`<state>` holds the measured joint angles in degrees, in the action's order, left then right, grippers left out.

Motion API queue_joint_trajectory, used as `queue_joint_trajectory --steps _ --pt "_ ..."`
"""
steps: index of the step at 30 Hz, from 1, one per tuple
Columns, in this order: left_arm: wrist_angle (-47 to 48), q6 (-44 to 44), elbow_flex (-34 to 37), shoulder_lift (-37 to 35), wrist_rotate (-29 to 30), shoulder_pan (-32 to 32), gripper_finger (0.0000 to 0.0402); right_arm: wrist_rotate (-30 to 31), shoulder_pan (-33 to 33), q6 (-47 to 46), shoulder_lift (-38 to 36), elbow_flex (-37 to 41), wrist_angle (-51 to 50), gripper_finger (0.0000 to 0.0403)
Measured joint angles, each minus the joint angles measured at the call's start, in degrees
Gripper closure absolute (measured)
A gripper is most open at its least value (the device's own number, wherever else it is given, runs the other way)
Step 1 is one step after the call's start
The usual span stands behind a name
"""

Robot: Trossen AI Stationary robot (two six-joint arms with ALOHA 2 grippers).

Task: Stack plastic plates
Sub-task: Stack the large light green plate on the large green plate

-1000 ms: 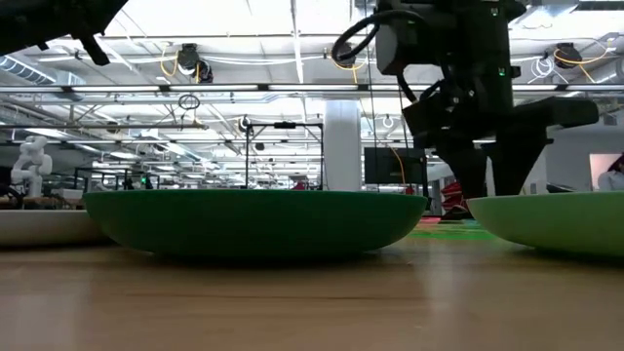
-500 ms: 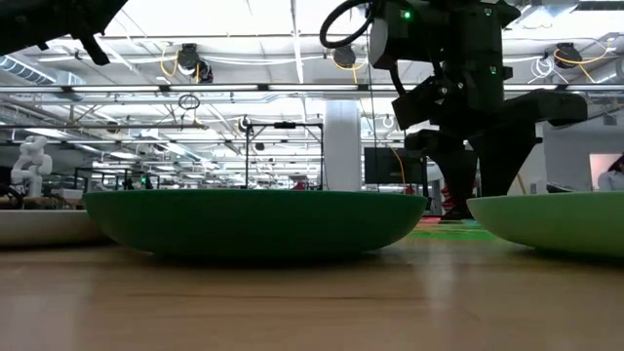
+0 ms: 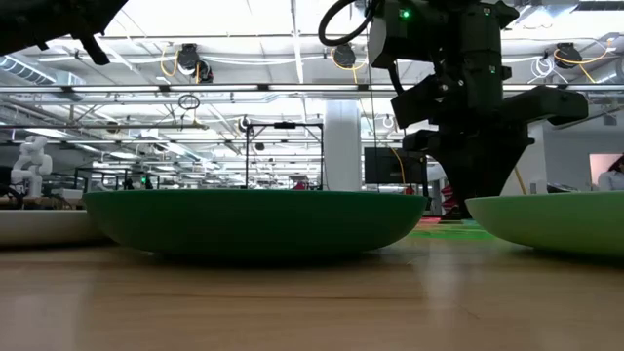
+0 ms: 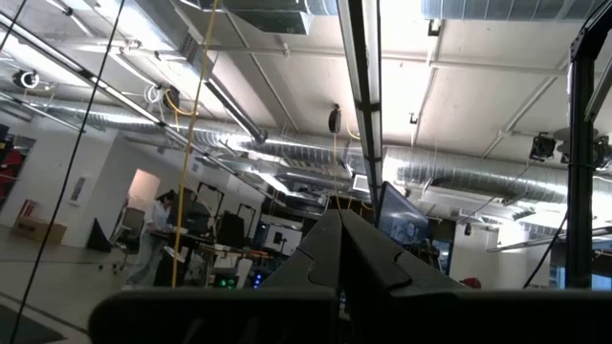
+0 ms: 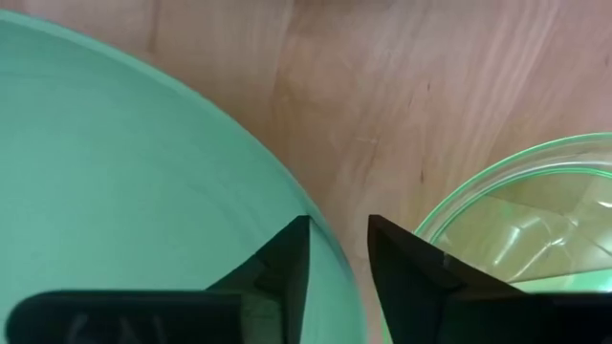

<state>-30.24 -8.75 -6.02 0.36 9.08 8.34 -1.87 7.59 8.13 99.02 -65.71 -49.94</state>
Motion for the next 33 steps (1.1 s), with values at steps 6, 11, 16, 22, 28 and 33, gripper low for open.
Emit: queue_joint_trajectory --steps 6,11,16,22,28,33 --pt "0.0 0.0 0.0 0.0 0.0 0.0 0.0396 0.0 0.0 0.5 0.0 0.0 0.0 0.0335" --pt "0.0 0.0 0.0 0.0 0.0 0.0 0.0396 -1.4 0.0 1.4 0.0 0.0 -0.1 0.0363" --pt "0.0 0.0 0.0 0.0 0.0 0.0 0.0396 -1.8 0.0 1.8 0.0 0.0 -0.5 0.0389" --pt "0.0 0.0 0.0 0.0 0.0 0.0 0.0396 -3.2 0.0 1.3 0.0 0.0 -1.7 0.0397" --pt "0.0 0.0 0.0 0.0 0.0 0.0 0.0396 -3.1 0.0 1.1 0.0 -0.1 -3.2 0.04" --pt "0.0 0.0 0.0 0.0 0.0 0.0 0.0396 -4.2 0.0 0.4 0.0 -1.7 -6.9 0.0401"
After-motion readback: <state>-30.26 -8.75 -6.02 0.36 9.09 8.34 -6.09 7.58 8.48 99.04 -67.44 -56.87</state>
